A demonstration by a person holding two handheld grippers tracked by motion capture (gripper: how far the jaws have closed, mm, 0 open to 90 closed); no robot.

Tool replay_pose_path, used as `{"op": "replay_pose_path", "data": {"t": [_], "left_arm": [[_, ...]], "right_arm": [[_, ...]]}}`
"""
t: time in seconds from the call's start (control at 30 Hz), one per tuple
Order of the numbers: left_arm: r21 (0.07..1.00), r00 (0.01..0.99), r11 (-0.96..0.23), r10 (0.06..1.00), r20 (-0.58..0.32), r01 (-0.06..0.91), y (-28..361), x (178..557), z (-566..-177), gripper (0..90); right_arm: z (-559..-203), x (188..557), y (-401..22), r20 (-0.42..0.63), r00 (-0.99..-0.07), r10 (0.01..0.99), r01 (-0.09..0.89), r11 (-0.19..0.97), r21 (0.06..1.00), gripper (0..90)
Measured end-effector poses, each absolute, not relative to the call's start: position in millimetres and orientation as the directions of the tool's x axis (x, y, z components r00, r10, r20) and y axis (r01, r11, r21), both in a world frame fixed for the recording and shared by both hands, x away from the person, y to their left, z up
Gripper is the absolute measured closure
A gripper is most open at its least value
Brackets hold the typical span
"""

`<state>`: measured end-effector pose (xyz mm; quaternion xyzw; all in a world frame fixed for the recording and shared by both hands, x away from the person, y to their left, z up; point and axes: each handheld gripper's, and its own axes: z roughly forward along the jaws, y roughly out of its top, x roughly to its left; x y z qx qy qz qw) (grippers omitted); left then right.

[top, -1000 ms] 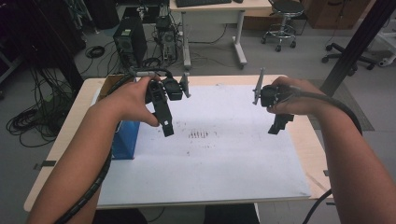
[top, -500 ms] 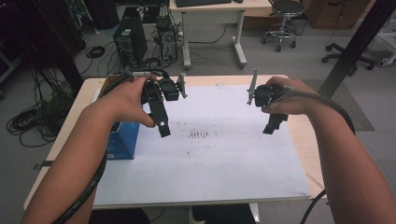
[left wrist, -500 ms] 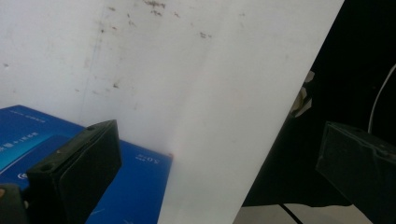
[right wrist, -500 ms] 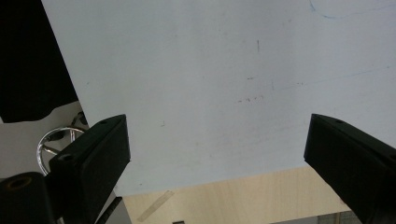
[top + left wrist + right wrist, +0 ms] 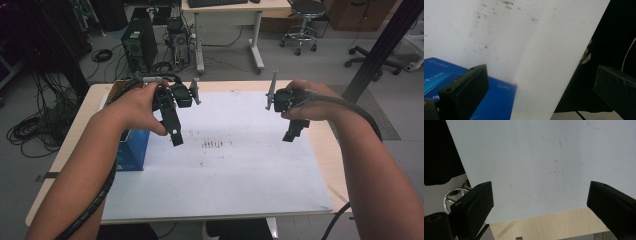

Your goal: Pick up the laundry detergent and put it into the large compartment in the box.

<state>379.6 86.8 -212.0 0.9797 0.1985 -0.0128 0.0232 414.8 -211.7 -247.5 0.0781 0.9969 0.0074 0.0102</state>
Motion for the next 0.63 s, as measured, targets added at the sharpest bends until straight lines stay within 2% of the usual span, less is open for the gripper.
{"op": "replay_pose_path", "data": {"t": [0.63], "left_arm": [[0.051,0.919,-0.918,0.392,-0.041,0.393,82.6,378.4,-211.6,0.2]], "right_arm": [[-249.1,411.2,-210.5,-0.018,-0.989,0.146,0.146,0.989,0.031,6.7]]}}
